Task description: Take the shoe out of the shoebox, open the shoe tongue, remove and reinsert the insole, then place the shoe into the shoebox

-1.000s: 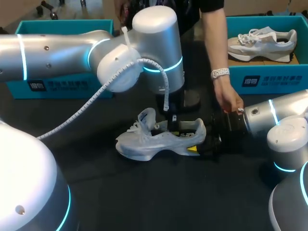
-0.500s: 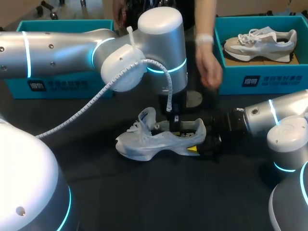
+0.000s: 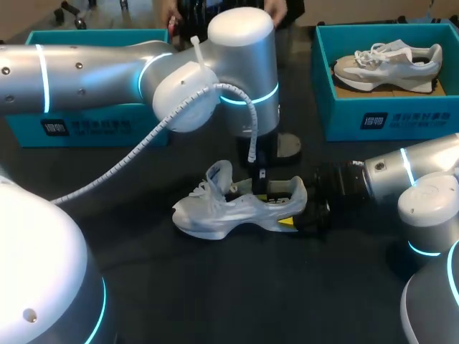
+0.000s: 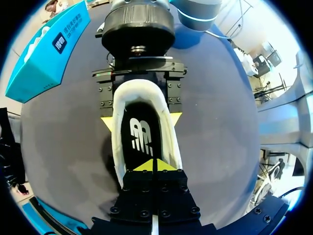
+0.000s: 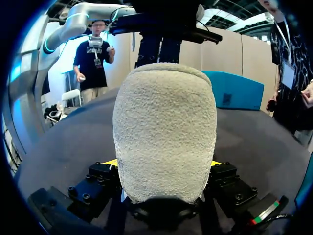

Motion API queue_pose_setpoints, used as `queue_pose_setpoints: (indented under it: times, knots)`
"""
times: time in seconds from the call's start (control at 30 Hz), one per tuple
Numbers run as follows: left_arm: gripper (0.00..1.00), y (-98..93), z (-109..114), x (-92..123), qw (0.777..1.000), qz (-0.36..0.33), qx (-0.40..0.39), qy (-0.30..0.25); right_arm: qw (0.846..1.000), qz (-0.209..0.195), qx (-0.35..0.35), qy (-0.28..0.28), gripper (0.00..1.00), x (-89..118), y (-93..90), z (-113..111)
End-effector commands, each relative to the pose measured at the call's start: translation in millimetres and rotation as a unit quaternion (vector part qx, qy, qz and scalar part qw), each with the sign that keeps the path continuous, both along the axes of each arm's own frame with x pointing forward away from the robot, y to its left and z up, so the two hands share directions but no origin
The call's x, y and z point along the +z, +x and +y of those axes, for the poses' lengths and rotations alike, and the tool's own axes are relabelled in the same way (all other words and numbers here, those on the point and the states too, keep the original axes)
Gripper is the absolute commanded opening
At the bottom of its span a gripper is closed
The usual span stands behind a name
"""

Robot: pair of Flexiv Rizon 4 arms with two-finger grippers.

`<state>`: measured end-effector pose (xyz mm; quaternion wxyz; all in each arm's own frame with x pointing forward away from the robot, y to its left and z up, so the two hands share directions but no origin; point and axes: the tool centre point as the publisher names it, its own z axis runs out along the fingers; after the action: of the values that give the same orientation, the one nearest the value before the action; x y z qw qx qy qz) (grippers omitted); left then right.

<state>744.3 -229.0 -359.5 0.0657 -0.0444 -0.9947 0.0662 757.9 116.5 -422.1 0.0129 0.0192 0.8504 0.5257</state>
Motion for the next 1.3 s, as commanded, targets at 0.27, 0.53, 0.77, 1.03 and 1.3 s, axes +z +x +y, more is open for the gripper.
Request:
queue_pose_setpoints:
  times: [0.27,0.53,0.77,1.03,1.3]
  knots:
    - [0.00,2.5,1,-4,1.000,0.022,-0.005,0.000,1.000,0.000,0.000,-0.003,0.00,-2,0.0,1]
    - [0.00,-1.0,-6,4,1.000,0.023,-0.010,-0.012,1.000,0.000,0.000,-0.003,0.00,-2,0.0,1]
    - [0.00,1.9,-14,-9,1.000,0.008,-0.005,-0.003,1.000,0.000,0.000,-0.003,0.00,-2,0.0,1]
    - [0.00,3.7,-12,-16,1.000,0.001,0.001,0.002,1.000,0.000,0.000,-0.003,0.00,-2,0.0,1]
    - [0.00,-2.5,-1,-18,1.000,0.002,-0.002,0.009,1.000,0.000,0.000,-0.003,0.00,-2,0.0,1]
